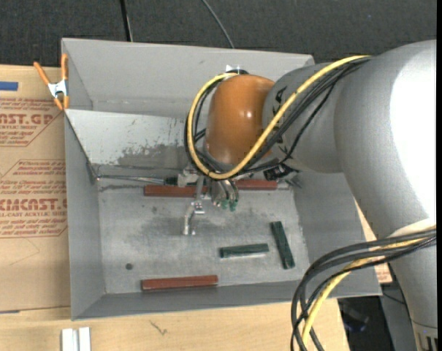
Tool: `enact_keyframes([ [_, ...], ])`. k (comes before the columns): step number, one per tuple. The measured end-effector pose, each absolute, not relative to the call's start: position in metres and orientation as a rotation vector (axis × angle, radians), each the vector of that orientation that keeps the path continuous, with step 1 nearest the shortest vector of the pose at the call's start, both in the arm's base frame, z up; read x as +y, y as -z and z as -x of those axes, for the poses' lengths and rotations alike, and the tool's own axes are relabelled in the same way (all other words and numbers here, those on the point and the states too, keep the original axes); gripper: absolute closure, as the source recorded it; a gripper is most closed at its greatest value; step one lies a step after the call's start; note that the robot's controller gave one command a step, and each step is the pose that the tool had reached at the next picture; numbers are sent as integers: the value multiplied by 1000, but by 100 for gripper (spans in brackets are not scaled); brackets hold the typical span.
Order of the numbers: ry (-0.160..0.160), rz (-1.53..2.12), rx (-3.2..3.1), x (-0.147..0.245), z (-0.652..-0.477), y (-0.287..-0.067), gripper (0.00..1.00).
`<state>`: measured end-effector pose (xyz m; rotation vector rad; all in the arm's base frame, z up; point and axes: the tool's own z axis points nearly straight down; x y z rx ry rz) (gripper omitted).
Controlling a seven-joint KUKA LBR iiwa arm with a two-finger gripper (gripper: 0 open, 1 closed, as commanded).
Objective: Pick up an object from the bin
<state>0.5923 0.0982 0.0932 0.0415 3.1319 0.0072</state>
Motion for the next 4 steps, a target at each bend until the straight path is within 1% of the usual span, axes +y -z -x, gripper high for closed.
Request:
enact_keyframes([
  [1, -3, -106, 3135, 83, -592, -81, 100],
  [2, -3, -104, 3148, 84, -589, -81, 0],
  [3, -3, -107, 3131, 82, -593, -82, 100],
  [4, -3, -107, 3131, 82, -593, -82, 100],
])
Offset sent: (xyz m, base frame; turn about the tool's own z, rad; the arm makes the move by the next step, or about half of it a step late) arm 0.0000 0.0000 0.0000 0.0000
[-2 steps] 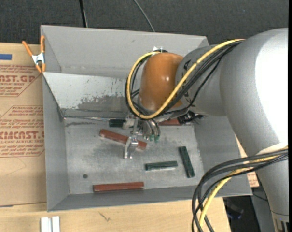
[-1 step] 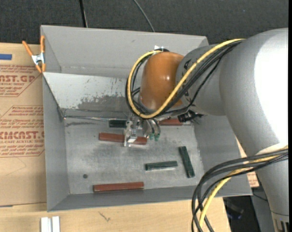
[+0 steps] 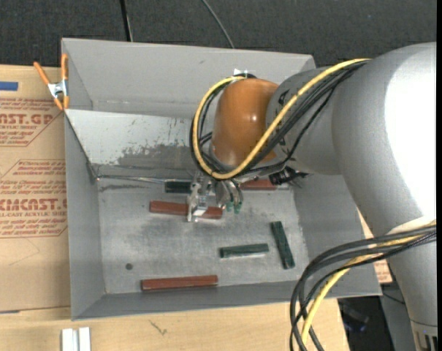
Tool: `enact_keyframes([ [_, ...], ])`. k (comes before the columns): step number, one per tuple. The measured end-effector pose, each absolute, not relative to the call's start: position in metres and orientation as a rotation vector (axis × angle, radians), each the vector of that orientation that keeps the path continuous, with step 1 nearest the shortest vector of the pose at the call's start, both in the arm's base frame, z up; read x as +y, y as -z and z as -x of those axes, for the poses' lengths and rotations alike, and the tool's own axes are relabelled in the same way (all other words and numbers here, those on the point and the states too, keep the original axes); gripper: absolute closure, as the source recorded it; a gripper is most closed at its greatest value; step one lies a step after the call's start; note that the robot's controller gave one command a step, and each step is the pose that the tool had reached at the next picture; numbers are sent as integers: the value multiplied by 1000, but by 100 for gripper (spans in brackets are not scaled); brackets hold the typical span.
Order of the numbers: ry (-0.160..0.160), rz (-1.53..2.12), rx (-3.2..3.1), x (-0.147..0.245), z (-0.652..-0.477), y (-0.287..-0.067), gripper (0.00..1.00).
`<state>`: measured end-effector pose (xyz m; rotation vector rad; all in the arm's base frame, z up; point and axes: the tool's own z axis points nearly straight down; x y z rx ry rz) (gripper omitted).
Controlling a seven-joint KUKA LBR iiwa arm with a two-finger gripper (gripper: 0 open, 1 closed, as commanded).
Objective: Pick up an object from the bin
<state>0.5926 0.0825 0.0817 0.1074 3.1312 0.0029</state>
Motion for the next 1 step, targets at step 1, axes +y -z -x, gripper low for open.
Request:
enact_keyframes([
  [1, -2, -106, 3130, 83, -592, -82, 100],
])
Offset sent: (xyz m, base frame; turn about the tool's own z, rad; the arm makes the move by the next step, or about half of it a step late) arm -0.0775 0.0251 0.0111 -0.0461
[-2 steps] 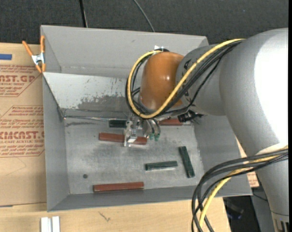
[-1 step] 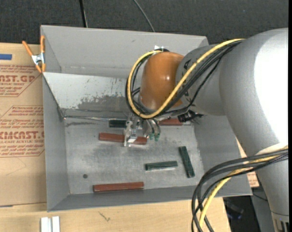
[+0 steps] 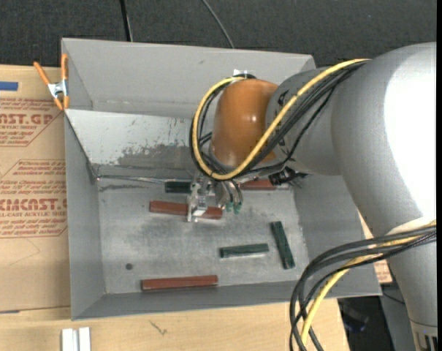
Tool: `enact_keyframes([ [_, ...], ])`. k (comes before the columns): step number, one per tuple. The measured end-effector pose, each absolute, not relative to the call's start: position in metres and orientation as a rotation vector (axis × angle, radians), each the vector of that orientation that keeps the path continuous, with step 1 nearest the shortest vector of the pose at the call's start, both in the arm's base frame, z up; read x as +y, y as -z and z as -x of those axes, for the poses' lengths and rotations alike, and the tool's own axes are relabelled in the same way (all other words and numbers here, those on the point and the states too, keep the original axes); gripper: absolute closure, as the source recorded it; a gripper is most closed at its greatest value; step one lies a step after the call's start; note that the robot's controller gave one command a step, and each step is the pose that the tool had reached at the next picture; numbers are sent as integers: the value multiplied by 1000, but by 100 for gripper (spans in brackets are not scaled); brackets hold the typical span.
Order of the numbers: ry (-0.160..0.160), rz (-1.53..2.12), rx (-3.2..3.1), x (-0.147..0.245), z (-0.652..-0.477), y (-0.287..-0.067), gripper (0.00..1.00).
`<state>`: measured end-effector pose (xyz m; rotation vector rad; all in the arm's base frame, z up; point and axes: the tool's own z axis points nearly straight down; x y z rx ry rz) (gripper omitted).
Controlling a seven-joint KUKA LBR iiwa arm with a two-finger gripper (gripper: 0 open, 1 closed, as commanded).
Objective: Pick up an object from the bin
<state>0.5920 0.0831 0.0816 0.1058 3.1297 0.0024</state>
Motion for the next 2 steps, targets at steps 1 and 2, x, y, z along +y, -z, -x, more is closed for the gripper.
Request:
enact_keyframes([
  [1, 0, -52, 3140, 101, -530, -87, 100],
  [2, -2, 194, 3138, 110, -554, -77, 0],
])
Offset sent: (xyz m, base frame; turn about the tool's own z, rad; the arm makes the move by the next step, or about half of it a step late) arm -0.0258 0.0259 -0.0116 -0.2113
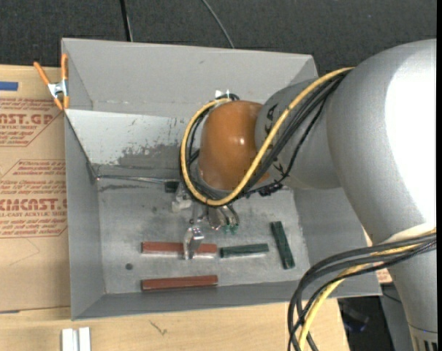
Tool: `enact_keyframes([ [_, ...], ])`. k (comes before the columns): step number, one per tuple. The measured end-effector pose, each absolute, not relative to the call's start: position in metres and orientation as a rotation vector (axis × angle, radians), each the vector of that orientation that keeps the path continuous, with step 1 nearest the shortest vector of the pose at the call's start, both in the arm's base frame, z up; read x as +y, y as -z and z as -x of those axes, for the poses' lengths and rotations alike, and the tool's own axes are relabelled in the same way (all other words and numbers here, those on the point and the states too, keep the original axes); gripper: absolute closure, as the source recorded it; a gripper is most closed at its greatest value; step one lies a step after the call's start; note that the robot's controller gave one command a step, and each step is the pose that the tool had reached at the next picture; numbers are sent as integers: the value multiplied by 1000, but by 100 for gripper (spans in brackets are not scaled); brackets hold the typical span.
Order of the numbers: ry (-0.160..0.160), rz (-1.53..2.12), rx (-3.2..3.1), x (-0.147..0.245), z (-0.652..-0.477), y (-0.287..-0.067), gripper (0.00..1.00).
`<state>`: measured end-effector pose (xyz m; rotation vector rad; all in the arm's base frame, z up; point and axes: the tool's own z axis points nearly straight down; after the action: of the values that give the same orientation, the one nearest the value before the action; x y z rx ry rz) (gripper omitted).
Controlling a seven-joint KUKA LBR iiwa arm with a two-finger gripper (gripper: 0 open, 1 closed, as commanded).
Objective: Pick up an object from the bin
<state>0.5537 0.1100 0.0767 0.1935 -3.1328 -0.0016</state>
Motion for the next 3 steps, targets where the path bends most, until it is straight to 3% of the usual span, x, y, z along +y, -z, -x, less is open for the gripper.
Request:
enact_keyframes([
  [1, 8, -227, -3153, 112, -573, -79, 100],
  [2, 8, -227, -3153, 112, -573, -79, 100],
  [3, 15, -187, -3175, 104, -550, -79, 100],
])
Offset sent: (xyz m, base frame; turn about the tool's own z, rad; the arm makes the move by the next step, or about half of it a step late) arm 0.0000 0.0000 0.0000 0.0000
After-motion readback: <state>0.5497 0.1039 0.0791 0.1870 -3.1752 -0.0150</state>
